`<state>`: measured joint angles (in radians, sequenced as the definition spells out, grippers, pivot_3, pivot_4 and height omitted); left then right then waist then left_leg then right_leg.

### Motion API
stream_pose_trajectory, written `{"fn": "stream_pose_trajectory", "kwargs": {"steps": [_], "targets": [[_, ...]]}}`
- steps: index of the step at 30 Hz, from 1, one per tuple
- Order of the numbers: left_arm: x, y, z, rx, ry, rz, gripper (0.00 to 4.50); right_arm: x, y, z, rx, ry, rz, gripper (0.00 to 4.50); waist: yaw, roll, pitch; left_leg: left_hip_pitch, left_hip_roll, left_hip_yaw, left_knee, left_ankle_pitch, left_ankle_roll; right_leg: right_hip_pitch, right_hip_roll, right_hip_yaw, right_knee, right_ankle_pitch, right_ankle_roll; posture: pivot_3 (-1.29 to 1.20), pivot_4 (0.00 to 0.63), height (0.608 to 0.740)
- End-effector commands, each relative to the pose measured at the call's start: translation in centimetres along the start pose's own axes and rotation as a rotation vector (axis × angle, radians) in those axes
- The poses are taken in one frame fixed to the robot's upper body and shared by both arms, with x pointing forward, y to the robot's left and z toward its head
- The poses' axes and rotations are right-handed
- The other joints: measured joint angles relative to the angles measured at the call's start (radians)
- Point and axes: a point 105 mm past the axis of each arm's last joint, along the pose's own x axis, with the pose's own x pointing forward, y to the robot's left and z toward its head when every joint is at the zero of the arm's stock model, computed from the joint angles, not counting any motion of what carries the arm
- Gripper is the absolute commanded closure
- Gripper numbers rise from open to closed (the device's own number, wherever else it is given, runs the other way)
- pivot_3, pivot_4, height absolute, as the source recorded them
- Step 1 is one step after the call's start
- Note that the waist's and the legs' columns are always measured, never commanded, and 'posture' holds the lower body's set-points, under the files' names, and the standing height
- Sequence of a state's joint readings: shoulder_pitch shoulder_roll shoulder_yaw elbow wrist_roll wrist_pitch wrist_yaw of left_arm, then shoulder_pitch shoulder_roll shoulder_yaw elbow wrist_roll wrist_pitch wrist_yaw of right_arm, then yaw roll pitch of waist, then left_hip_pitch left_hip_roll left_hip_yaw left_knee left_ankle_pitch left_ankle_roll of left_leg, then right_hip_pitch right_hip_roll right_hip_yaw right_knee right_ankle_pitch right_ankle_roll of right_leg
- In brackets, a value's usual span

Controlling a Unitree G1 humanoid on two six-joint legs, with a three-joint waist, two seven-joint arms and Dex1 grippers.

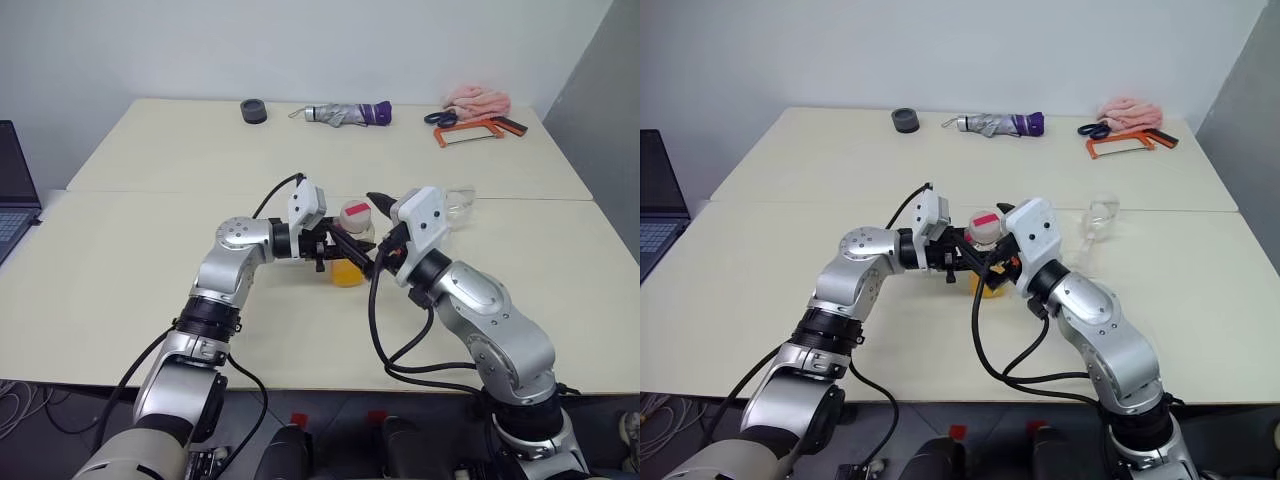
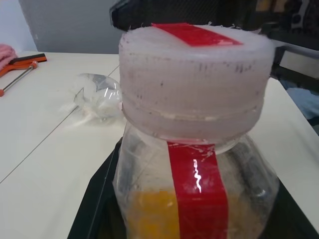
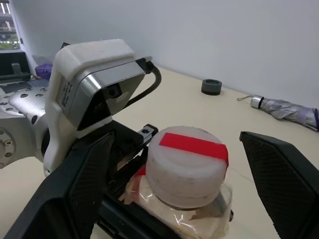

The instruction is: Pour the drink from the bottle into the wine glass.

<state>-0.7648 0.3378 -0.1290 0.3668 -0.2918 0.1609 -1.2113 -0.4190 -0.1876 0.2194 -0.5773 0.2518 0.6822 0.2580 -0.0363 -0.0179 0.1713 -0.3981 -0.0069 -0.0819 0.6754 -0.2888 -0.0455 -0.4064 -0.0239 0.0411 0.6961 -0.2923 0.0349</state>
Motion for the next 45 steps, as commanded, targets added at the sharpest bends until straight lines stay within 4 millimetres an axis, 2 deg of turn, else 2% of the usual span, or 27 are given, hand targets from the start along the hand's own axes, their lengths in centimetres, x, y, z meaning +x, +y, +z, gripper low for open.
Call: {"fn": "stream_pose_trajectory", "kwargs": {"steps": [1, 5, 8, 13, 14, 18, 20, 23, 25, 27, 31, 34, 38, 40, 42, 45], "targets": [[0.2, 0.1, 1.7, 0.069, -0.035, -0.011, 2.7, 0.2, -0.5, 1.2, -0.022, -0.049, -0.031, 0.17, 0.0, 0.0, 0.0, 0.0, 0.0, 0.0, 0.0, 0.0, 0.0, 0.0, 0.0, 0.0, 0.0, 0.0, 0.0, 0.0, 0.15, 0.74], [0.2, 0.1, 1.6, 0.07, -0.033, -0.007, 2.7, 0.3, -0.5, 1.2, -0.02, -0.055, -0.036, 0.17, 0.0, 0.0, 0.0, 0.0, 0.0, 0.0, 0.0, 0.0, 0.0, 0.0, 0.0, 0.0, 0.0, 0.0, 0.0, 0.0, 0.15, 0.74], [0.1, 0.1, 1.6, 0.07, -0.032, -0.004, 2.7, 0.4, -0.3, 1.0, -0.017, -0.056, -0.025, 0.71, -0.001, 0.0, 0.0, 0.0, 0.0, 0.0, 0.0, 0.0, 0.0, 0.0, 0.0, 0.0, 0.0, 0.0, 0.0, 0.0, 0.15, 0.74], [0.0, 0.0, 1.6, 0.069, -0.03, -0.006, 2.7, 0.3, 0.8, 0.8, -0.018, -0.063, 0.04, 2.51, -0.002, 0.0, 0.0, 0.0, 0.0, 0.0, 0.0, 0.0, 0.0, 0.0, 0.0, 0.0, 0.0, 0.0, 0.0, 0.0, 0.15, 0.74], [-0.1, -0.1, 1.6, 0.067, -0.029, -0.011, 2.7, 0.3, 1.2, 0.7, -0.015, -0.064, 0.066, 2.63, -0.002, 0.0, 0.0, 0.0, 0.0, 0.0, 0.0, 0.0, 0.0, 0.0, 0.0, 0.0, 0.0, 0.0, 0.0, 0.0, 0.15, 0.74], [-0.3, -0.4, 1.7, 0.055, -0.028, -0.044, 2.7, 0.0, 3.3, 1.3, 0.03, -0.128, 0.276, 2.63, -0.005, 0.0, 0.0, 0.0, 0.0, 0.0, 0.001, 0.0, 0.0, 0.0, 0.0, 0.0, 0.0, 0.0, 0.0, 0.0, 0.15, 0.74], [-0.4, -0.5, 1.8, 0.048, -0.026, -0.063, 2.71, -0.3, 3.6, 1.4, 0.014, -0.133, 0.387, 2.63, -0.005, 0.0, 0.0, 0.0, -0.001, 0.0, 0.001, 0.0, 0.0, 0.0, 0.001, 0.0, 0.0, 0.0, 0.0, 0.0, 0.15, 0.74], [-0.9, -1.2, 2.1, 0.042, -0.017, -0.136, 2.71, 0.0, 1.9, 0.7, 0.008, -0.034, 0.598, 2.63, -0.01, 0.0, 0.001, 0.0, -0.001, 0.0, 0.001, 0.0, 0.0, 0.001, 0.001, 0.0, 0.0, 0.0, 0.0, 0.0, 0.15, 0.74], [-1.1, -1.4, 2.3, 0.046, -0.013, -0.158, 2.71, 0.4, 0.0, 0.6, 0.049, 0.019, 0.635, 2.63, -0.015, 0.001, 0.001, 0.001, -0.001, 0.0, 0.001, 0.0, 0.001, 0.001, 0.001, 0.0, 0.0, 0.0, 0.0, 0.0, 0.15, 0.74], [-1.1, -1.4, 2.4, 0.047, -0.014, -0.156, 2.72, 0.5, -1.1, 0.4, 0.025, 0.043, 0.624, 2.63, -0.018, 0.001, 0.0, 0.001, 0.0, -0.001, 0.001, 0.0, 0.001, 0.002, 0.003, -0.001, 0.0, 0.0, 0.0, 0.0, 0.15, 0.74], [-1.3, -1.3, 2.4, 0.047, -0.015, -0.136, 2.72, 0.1, -2.1, 0.5, 0.005, 0.022, 0.579, 1.26, -0.018, 0.001, 0.001, 0.0, 0.001, -0.002, 0.001, 0.0, 0.001, 0.0, 0.003, -0.002, 0.001, 0.0, -0.001, 0.0, 0.15, 0.74], [-1.5, -1.4, 2.2, 0.044, -0.012, -0.119, 2.73, -1.3, -2.3, 2.1, 0.008, -0.044, 0.507, 0.33, -0.015, 0.001, 0.001, -0.001, 0.001, -0.003, 0.001, 0.0, 0.0, 0.0, 0.0, -0.002, 0.001, 0.0, -0.001, 0.0, 0.15, 0.74], [-1.8, -1.4, 2.0, 0.043, -0.007, -0.111, 2.73, -3.2, -1.0, 2.8, -0.002, -0.051, 0.495, 0.32, -0.012, 0.001, 0.001, -0.001, 0.001, -0.002, 0.002, 0.0, 0.0, 0.0, -0.002, -0.001, 0.001, 0.0, -0.001, 0.0, 0.15, 0.74], [-1.9, -1.3, 2.0, 0.042, -0.003, -0.109, 2.73, -3.5, -0.7, 2.8, -0.034, -0.045, 0.462, 0.32, -0.011, 0.001, 0.001, -0.001, 0.001, -0.003, 0.002, 0.0, 0.0, 0.001, -0.002, -0.001, 0.001, 0.0, -0.001, 0.0, 0.15, 0.74], [-2.0, -1.2, 1.9, 0.042, 0.0, -0.109, 2.73, -3.4, -0.6, 2.9, -0.046, -0.05, 0.434, 0.32, -0.011, 0.001, 0.001, -0.001, 0.001, -0.002, 0.002, 0.0, 0.001, 0.001, -0.001, -0.001, 0.001, 0.0, -0.001, 0.0, 0.15, 0.74], [-2.0, -1.1, 1.8, 0.045, 0.009, -0.115, 2.73, -1.7, -0.1, 2.8, -0.15, -0.065, 0.357, 0.32, -0.015, 0.001, 0.001, 0.0, 0.0, -0.001, 0.002, 0.0, 0.001, 0.001, 0.001, 0.0, 0.001, 0.0, -0.001, 0.0, 0.15, 0.74]]}}
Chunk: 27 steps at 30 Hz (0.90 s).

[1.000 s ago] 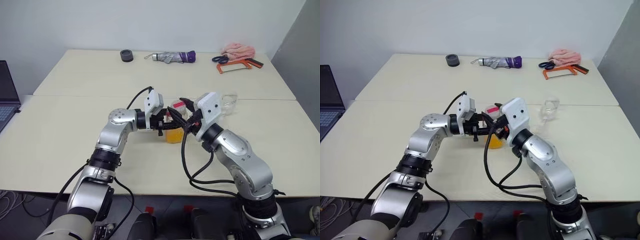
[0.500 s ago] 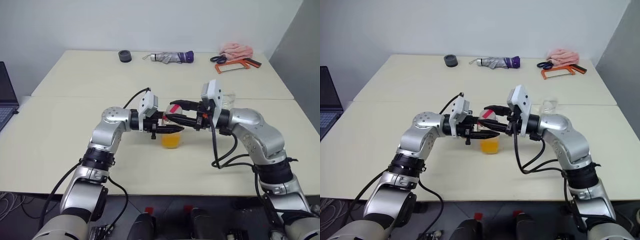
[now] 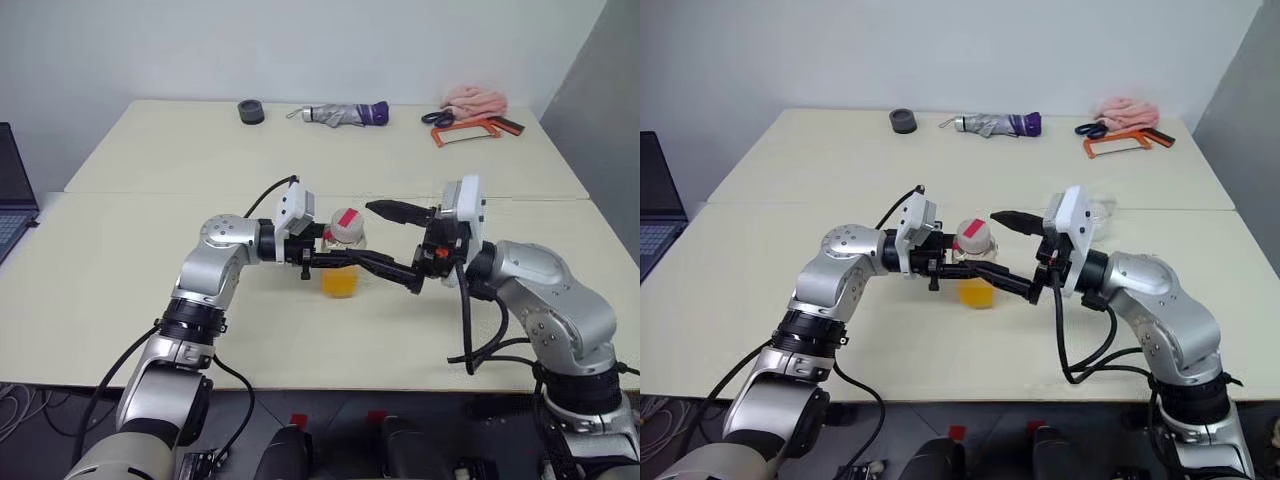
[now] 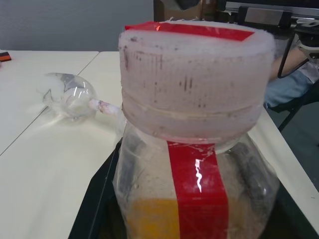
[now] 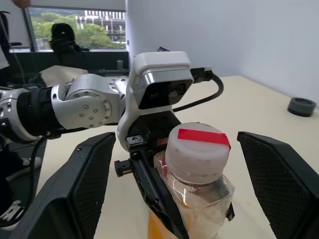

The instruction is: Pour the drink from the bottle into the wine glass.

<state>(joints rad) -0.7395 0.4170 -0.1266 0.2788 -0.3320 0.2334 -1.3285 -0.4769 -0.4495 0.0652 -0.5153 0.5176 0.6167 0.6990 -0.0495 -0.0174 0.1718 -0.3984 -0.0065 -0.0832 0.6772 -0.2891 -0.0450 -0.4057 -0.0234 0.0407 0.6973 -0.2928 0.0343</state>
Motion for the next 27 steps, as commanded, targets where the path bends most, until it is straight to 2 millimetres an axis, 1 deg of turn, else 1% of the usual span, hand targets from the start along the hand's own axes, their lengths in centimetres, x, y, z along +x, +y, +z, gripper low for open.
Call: {"fn": "stream_pose_trajectory", "kwargs": {"steps": [1, 4, 8, 11, 17, 20, 22, 27], "targets": [[-0.2, 0.2, 1.3, 0.052, -0.02, -0.012, 2.73, 1.8, -0.1, 1.0, -0.144, -0.03, -0.071, 0.32, -0.004, 0.0, 0.0, 0.0, 0.0, 0.0, 0.0, 0.0, 0.0, 0.0, 0.001, 0.0, 0.0, 0.0, 0.0, 0.0, 0.15, 0.74], [0.0, 0.2, 1.2, 0.054, -0.019, -0.02, 2.73, 2.4, -0.5, 0.8, -0.171, -0.031, -0.099, 0.32, -0.004, 0.0, 0.0, 0.0, 0.0, 0.0, 0.0, 0.0, 0.0, 0.0, 0.002, 0.0, 0.0, 0.0, 0.0, 0.0, 0.15, 0.74], [0.1, 0.3, 1.2, 0.057, -0.021, -0.025, 2.73, 2.5, -1.4, 0.6, -0.205, -0.023, -0.147, 0.32, -0.003, 0.0, 0.0, 0.0, 0.0, 0.0, 0.0, 0.0, 0.0, 0.0, 0.0, 0.0, 0.0, 0.0, 0.0, 0.0, 0.15, 0.74], [0.2, 0.3, 1.2, 0.059, -0.022, -0.024, 2.73, 2.1, -2.1, 0.4, -0.209, -0.009, -0.181, 0.32, -0.002, 0.0, 0.0, 0.0, 0.0, 0.0, 0.0, 0.0, 0.0, 0.0, 0.0, 0.0, 0.0, 0.0, 0.0, 0.0, 0.15, 0.74], [0.1, 0.3, 1.1, 0.061, -0.023, -0.014, 2.73, 0.5, -3.3, -0.1, -0.198, 0.032, -0.243, 0.32, -0.003, 0.0, 0.0, 0.0, 0.0, 0.0, 0.0, 0.0, 0.0, 0.0, 0.0, 0.0, 0.0, 0.0, 0.0, 0.0, 0.15, 0.74], [0.0, 0.3, 1.1, 0.062, -0.023, -0.01, 2.73, -0.1, -3.4, -0.1, -0.185, 0.04, -0.247, 0.32, -0.003, 0.0, 0.0, 0.0, 0.0, 0.0, 0.0, 0.0, 0.0, 0.0, 0.0, 0.0, 0.0, 0.0, 0.0, 0.0, 0.15, 0.74], [0.0, 0.3, 1.0, 0.062, -0.022, -0.006, 2.73, -0.5, -3.1, -0.1, -0.171, 0.044, -0.232, 0.32, -0.002, 0.0, 0.0, 0.0, 0.0, 0.0, 0.0, 0.0, 0.0, 0.0, 0.0, 0.0, 0.0, 0.0, 0.0, 0.0, 0.15, 0.74], [-0.1, 0.4, 1.0, 0.062, -0.021, -0.002, 2.73, -0.8, -2.6, -0.2, -0.145, 0.055, -0.21, 0.32, 0.0, 0.0, 0.0, 0.0, 0.0, 0.0, 0.0, 0.0, 0.0, 0.0, 0.0, 0.0, 0.0, 0.0, 0.0, 0.0, 0.15, 0.74]]}}
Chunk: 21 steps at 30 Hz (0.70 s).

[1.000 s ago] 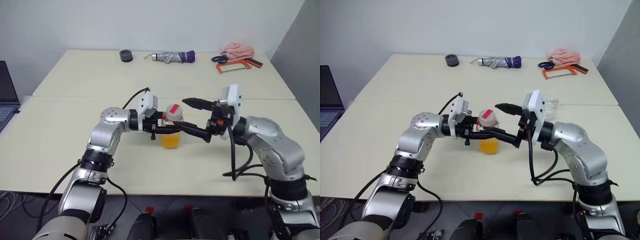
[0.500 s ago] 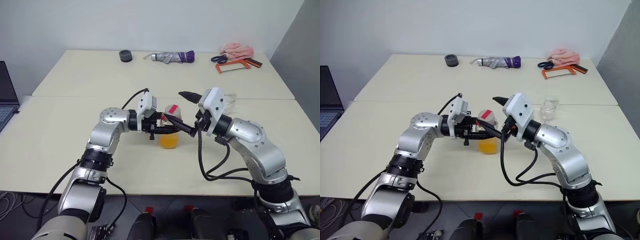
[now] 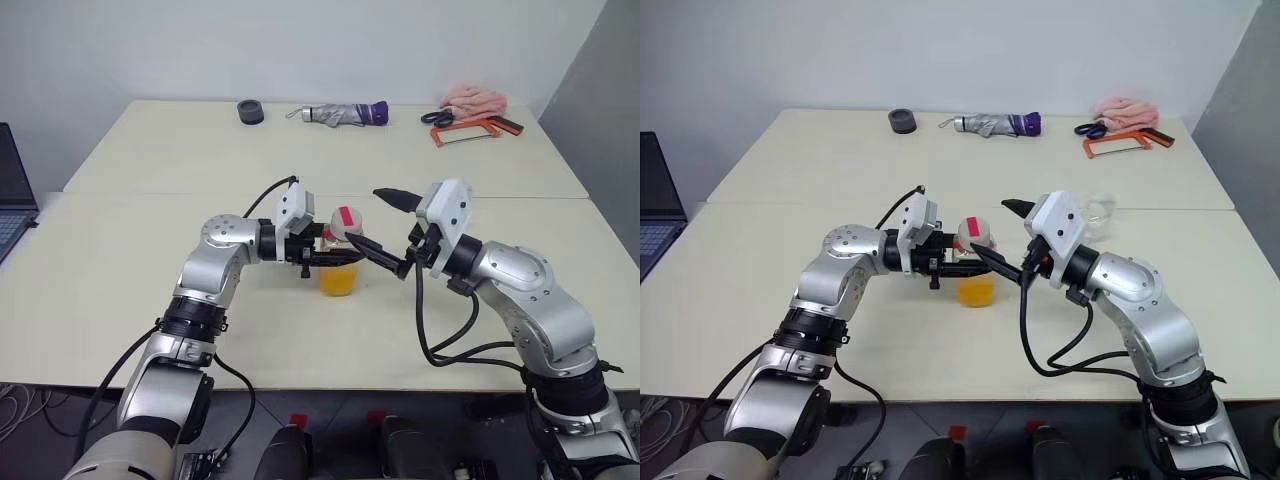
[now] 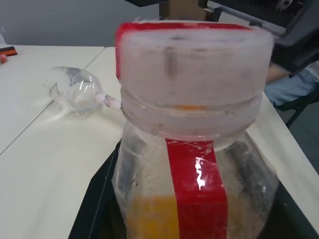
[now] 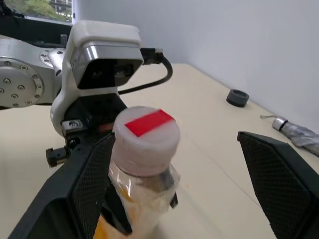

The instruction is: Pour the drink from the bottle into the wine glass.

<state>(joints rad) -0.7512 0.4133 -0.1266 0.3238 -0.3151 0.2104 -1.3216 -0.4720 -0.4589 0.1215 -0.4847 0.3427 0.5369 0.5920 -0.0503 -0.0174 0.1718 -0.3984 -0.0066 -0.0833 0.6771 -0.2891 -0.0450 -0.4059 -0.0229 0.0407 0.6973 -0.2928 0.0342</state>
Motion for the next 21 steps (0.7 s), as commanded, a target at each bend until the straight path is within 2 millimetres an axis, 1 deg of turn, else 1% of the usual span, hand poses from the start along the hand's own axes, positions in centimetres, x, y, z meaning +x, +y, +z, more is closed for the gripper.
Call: {"fn": "stream_pose_trajectory", "kwargs": {"steps": [1, 5, 8, 10, 13, 18, 21], "targets": [[0.0, -0.1, 1.5, 0.067, -0.034, -0.022, 2.73, -1.0, -0.9, 0.8, -0.006, -0.012, -0.038, 0.32, 0.0, 0.0, 0.0, 0.0, 0.0, 0.0, 0.0, 0.0, 0.0, 0.0, 0.0, 0.0, 0.0, 0.0, 0.0, 0.0, 0.15, 0.74], [-0.2, 0.1, 1.6, 0.064, -0.041, -0.012, 2.73, -1.4, 0.8, 1.8, 0.057, -0.047, 0.071, 0.32, 0.001, 0.0, 0.0, 0.0, 0.0, 0.0, 0.0, 0.0, 0.0, 0.0, 0.0, 0.0, 0.0, 0.0, 0.0, 0.0, 0.15, 0.74], [-0.3, 0.3, 1.7, 0.058, -0.049, -0.008, 2.73, -1.5, 1.5, 2.4, 0.083, -0.062, 0.119, 0.32, 0.001, 0.0, 0.0, 0.0, 0.0, 0.0, 0.0, 0.0, 0.0, 0.0, 0.0, 0.0, 0.0, 0.0, 0.0, 0.0, 0.15, 0.74], [-0.4, 0.4, 1.8, 0.055, -0.051, -0.007, 2.73, -1.0, 1.7, 2.9, 0.079, -0.079, 0.124, 0.32, 0.001, 0.0, 0.0, 0.0, 0.0, 0.0, 0.0, 0.0, 0.0, 0.0, 0.0, 0.0, 0.0, 0.0, 0.0, 0.0, 0.15, 0.74], [-0.5, 0.5, 1.9, 0.046, -0.059, -0.005, 2.73, 0.3, 2.0, 3.3, 0.064, -0.098, 0.118, 0.32, -0.001, 0.0, 0.0, 0.0, 0.0, 0.0, 0.0, 0.0, 0.0, 0.0, 0.0, 0.0, 0.0, 0.0, 0.0, 0.0, 0.15, 0.74], [-0.5, 0.6, 2.0, 0.036, -0.064, -0.012, 2.73, 1.8, 1.8, 3.0, 0.055, -0.099, 0.088, 0.32, -0.001, 0.0, 0.0, 0.0, 0.0, 0.0, 0.0, 0.0, 0.0, 0.0, 0.0, 0.0, 0.0, 0.0, 0.0, 0.0, 0.15, 0.74], [-0.5, 0.6, 2.0, 0.036, -0.064, -0.014, 2.73, 2.2, 1.6, 2.8, 0.053, -0.093, 0.079, 0.32, -0.002, 0.0, 0.0, 0.0, 0.0, 0.0, 0.0, 0.0, 0.0, 0.0, 0.0, 0.0, 0.0, 0.0, 0.0, 0.0, 0.15, 0.74]]}}
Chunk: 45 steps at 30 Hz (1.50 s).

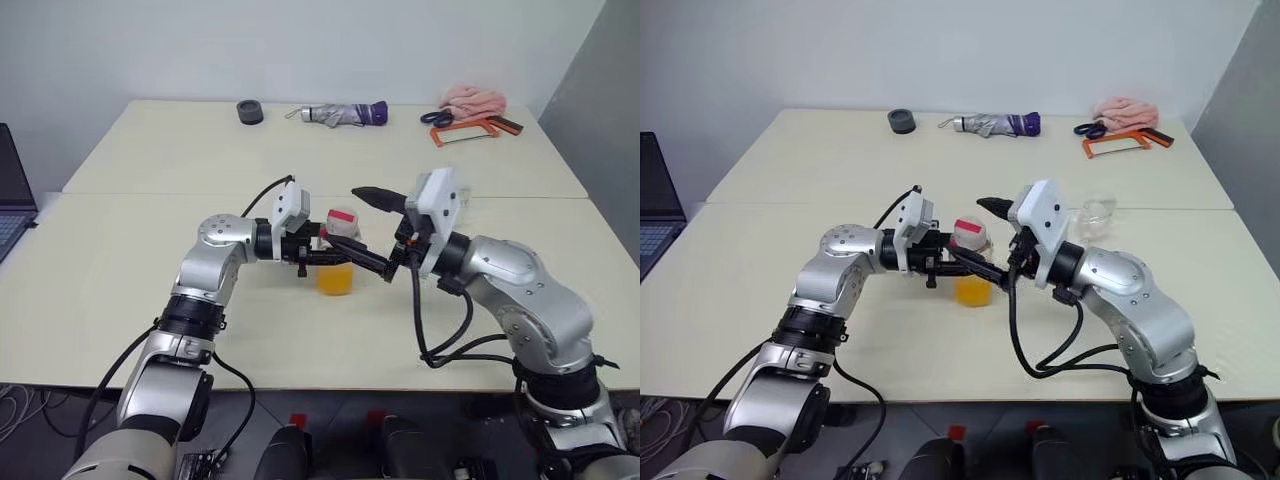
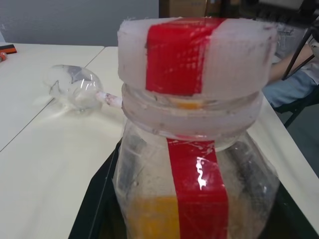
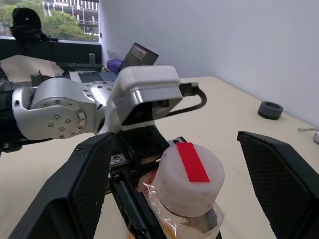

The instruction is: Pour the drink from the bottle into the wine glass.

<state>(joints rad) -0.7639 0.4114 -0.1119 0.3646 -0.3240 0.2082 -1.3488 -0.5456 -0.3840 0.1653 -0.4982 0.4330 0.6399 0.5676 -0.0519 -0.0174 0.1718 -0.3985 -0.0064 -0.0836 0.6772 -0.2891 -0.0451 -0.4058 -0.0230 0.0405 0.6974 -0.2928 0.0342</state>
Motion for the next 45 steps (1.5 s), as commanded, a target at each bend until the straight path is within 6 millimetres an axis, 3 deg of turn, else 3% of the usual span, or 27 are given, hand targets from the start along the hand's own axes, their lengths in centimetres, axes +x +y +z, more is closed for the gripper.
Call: {"fn": "stream_pose_trajectory", "kwargs": {"steps": [1, 25, 45], "targets": [[-0.2, 0.3, 2.1, 0.06, -0.049, -0.009, 2.73, 0.3, -0.3, 1.2, -0.053, -0.04, -0.016, 0.32, 0.0, 0.0, 0.0, 0.0, 0.0, 0.0, 0.0, 0.0, 0.0, 0.0, 0.0, 0.0, 0.0, 0.0, 0.0, 0.0, 0.15, 0.74], [0.0, 0.5, 2.4, 0.131, -0.039, 0.013, 2.73, 1.0, 0.2, 1.6, -0.056, -0.066, -0.01, 0.32, -0.002, 0.0, 0.0, 0.0, 0.0, 0.0, 0.0, 0.0, 0.0, 0.0, 0.0, 0.0, 0.0, 0.0, 0.0, 0.0, 0.15, 0.74], [0.1, 0.2, 2.1, 0.118, -0.035, -0.013, 2.73, 0.4, -1.3, 0.1, -0.014, -0.022, -0.106, 0.32, -0.002, 0.0, 0.0, 0.0, 0.0, 0.0, 0.0, 0.0, 0.0, 0.0, 0.0, 0.0, 0.0, 0.0, 0.0, 0.0, 0.15, 0.74]]}}
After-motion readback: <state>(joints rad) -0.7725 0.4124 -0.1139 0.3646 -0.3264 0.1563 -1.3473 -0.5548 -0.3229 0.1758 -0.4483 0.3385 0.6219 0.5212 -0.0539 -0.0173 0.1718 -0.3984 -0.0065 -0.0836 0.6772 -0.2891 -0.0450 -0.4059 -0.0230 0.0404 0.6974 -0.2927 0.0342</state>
